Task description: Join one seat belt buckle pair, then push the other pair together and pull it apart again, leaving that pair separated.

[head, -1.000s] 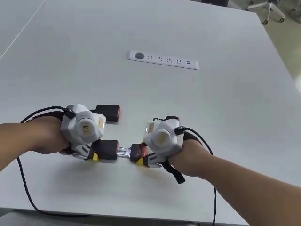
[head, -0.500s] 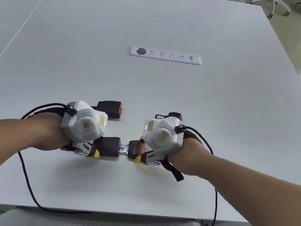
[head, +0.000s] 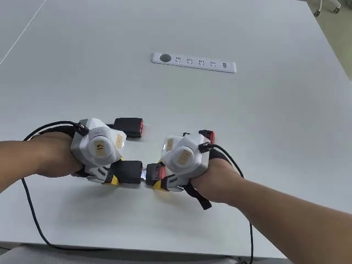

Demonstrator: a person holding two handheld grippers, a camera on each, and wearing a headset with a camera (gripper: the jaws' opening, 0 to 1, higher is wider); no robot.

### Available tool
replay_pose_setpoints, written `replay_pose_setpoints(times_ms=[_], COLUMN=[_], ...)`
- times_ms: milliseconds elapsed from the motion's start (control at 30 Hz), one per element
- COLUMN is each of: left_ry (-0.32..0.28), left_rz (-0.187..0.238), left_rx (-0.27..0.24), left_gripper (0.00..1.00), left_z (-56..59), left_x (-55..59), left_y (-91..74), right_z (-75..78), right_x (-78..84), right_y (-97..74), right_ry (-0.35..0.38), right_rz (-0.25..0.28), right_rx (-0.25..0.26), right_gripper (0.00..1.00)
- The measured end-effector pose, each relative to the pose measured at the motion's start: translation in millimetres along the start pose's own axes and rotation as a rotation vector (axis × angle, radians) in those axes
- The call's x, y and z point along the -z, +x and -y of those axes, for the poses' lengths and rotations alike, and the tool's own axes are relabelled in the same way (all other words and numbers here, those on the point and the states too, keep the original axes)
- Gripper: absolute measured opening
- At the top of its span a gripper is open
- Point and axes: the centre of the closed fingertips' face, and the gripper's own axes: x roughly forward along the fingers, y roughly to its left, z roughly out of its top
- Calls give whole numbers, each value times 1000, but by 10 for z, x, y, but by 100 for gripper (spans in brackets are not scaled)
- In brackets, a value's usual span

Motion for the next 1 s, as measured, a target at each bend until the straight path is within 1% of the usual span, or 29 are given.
replay_pose_setpoints(times_ms=[33,67,233,333,367,400,467,567,1000], left_ry=[-13,-4,3,-6,-9,-4,-6,-12,-22], left_rz=[-24,-4,-15,-19,-16,-15,-14,-20,-26], left_rx=[1,4,5,-1,-6,-7,-5,6,17], left_gripper=[30,30,31,31,30,30,30,29,29], left_z=[10,7,2,-4,-6,-8,-8,-20,-45], left_x=[45,6,15,18,22,25,20,16,28], left_y=[-16,0,21,17,15,13,7,6,5], right_z=[-11,-18,-30,-25,-21,-17,-12,-16,8], right_x=[-26,-27,-23,-4,11,37,29,33,61], right_y=[3,-12,-24,-26,-41,-48,-52,-55,-62], right_ry=[0,2,0,-9,-33,-38,-43,-58,-25], right_rz=[2,-2,-8,-16,-7,-8,0,-22,-18], right_rx=[-6,-3,-2,-1,-4,-5,-16,-26,-28], right_gripper=[32,32,32,32,32,32,32,31,32])
